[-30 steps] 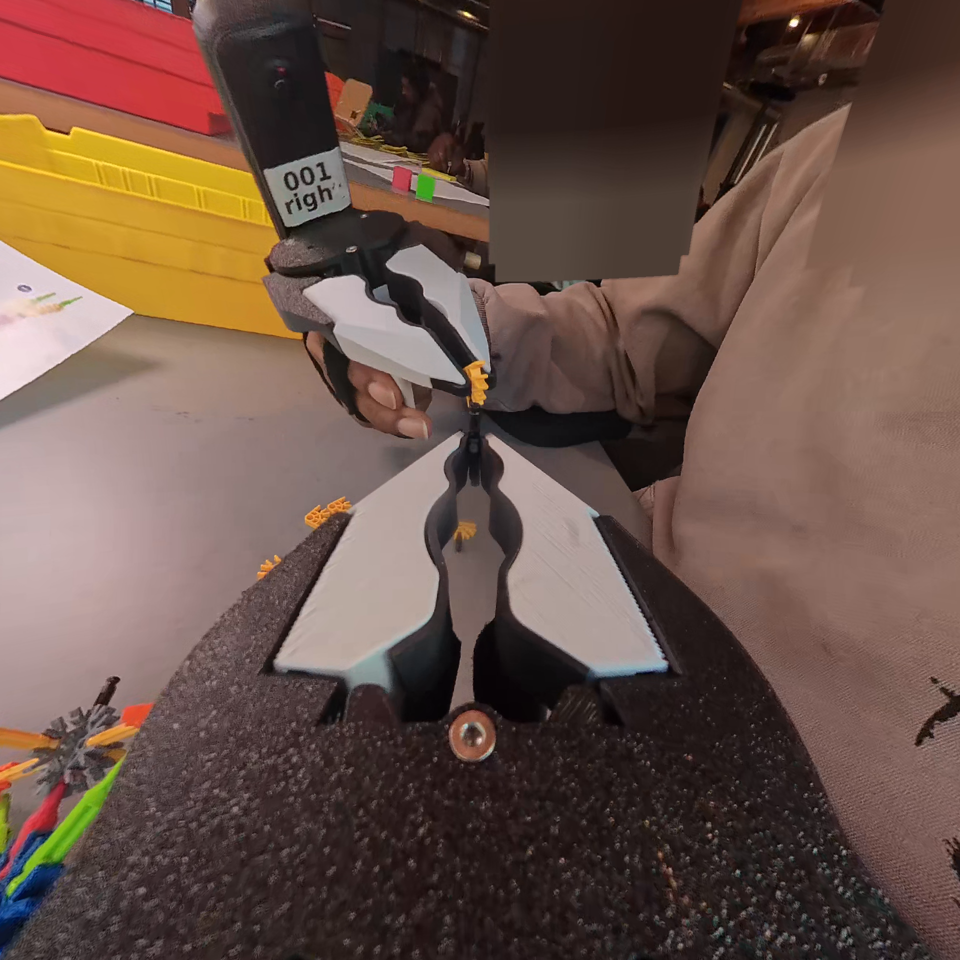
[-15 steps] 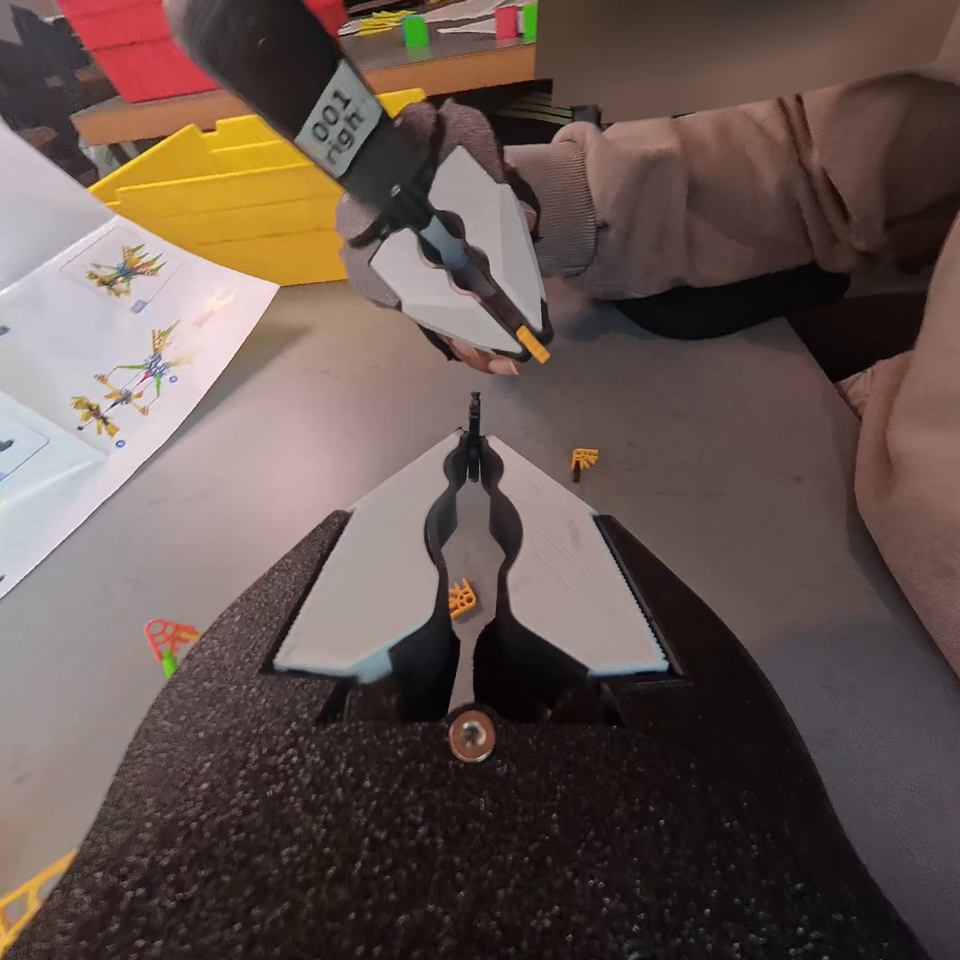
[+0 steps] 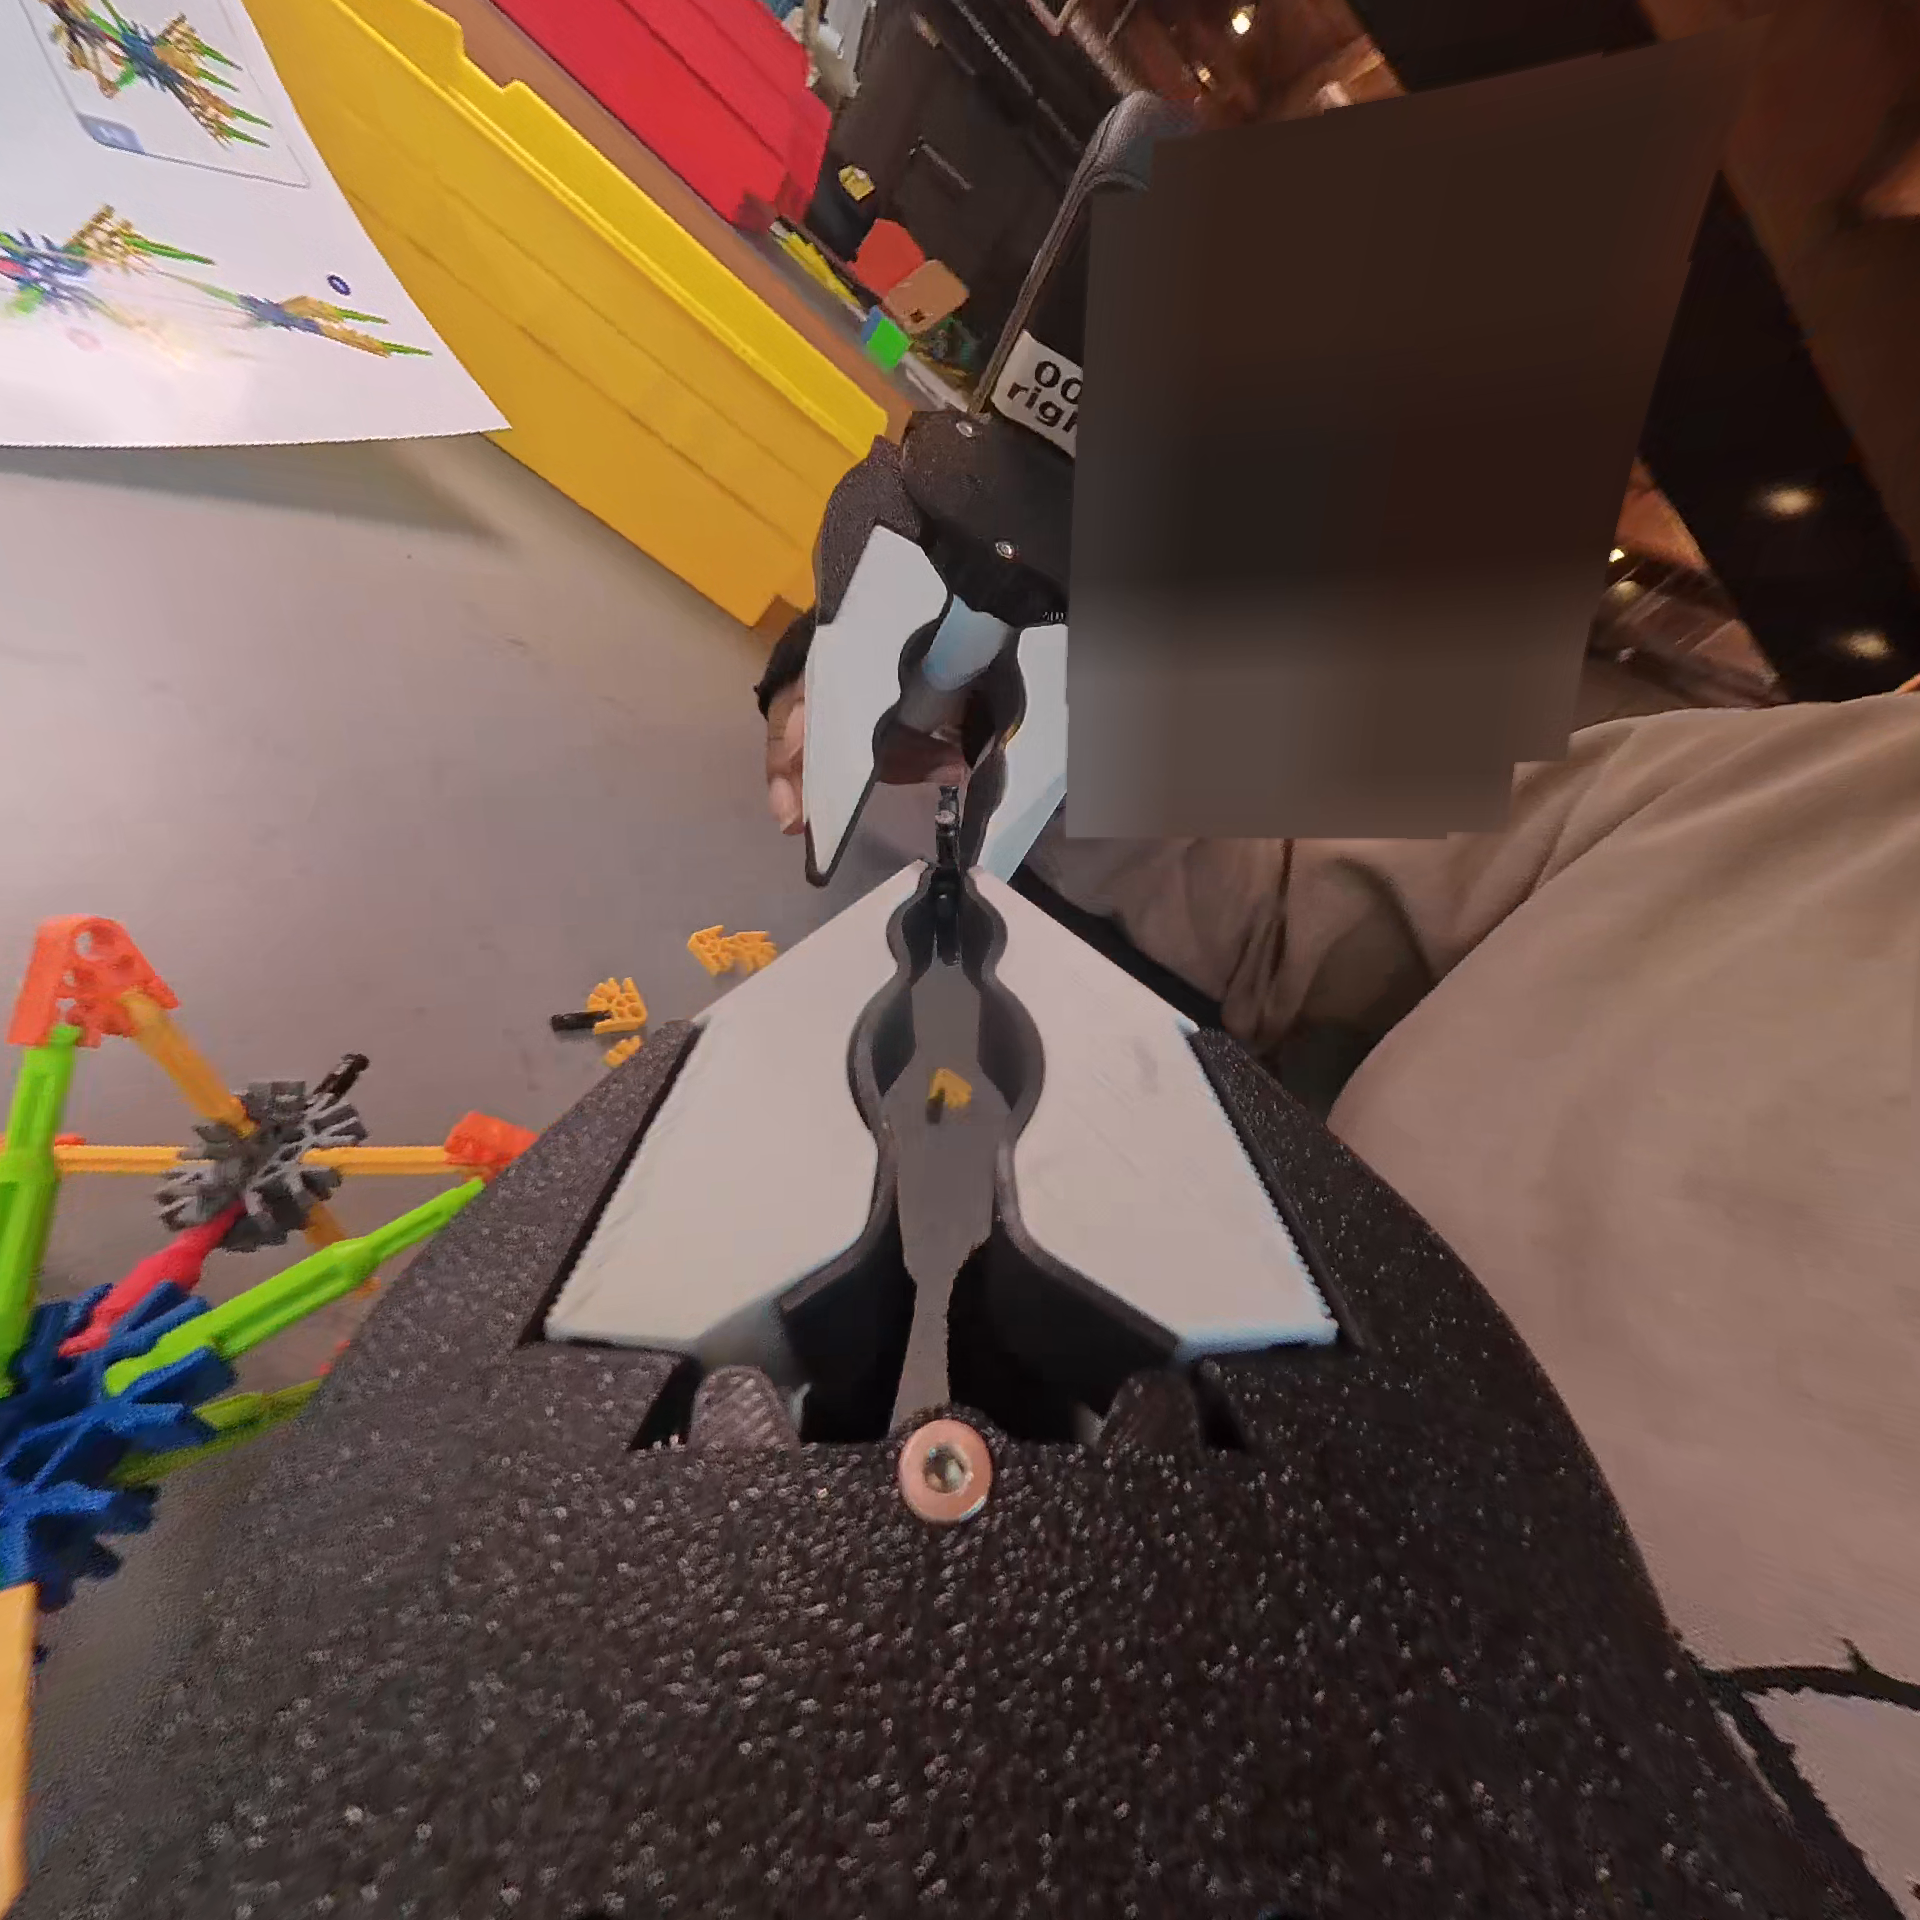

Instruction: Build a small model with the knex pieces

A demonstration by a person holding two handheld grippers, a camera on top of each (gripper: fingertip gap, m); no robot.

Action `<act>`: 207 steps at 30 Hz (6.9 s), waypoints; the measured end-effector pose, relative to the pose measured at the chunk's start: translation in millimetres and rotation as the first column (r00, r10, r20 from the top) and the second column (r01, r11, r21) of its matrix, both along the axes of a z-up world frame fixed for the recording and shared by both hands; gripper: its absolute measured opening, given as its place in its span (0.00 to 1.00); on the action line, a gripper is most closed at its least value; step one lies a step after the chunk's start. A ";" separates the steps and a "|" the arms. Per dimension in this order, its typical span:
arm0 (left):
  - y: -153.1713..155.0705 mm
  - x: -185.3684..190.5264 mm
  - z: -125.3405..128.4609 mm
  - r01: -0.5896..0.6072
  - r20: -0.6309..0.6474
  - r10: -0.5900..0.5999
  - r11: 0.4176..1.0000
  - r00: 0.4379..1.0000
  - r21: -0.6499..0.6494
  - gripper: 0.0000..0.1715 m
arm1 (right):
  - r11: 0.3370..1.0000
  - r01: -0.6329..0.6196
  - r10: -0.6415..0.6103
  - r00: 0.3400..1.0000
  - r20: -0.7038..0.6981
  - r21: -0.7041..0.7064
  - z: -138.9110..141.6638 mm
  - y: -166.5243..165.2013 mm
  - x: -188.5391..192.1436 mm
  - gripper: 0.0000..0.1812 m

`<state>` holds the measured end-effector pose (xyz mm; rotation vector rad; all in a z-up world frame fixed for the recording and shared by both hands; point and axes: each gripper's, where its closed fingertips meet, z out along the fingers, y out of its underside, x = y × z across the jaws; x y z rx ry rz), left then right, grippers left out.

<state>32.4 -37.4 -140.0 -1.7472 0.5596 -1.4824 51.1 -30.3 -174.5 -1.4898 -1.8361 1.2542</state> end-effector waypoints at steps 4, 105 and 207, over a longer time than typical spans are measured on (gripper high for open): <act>-5.7 2.4 12.4 0.062 0.147 -0.052 0.996 0.988 -0.069 0.02 | 0.999 0.020 -0.010 0.979 -0.205 0.044 32.4 -5.3 -15.6 0.16; -69.3 37.1 10.1 0.310 -0.162 -0.265 0.858 0.950 0.411 0.01 | 0.702 -0.496 0.320 0.861 -0.396 -0.511 59.3 -68.7 13.6 0.01; -35.9 26.8 26.0 0.067 -0.069 -0.048 0.947 0.996 0.313 0.02 | 0.964 0.184 -0.229 0.942 -0.247 -0.193 68.0 -38.3 -3.8 0.01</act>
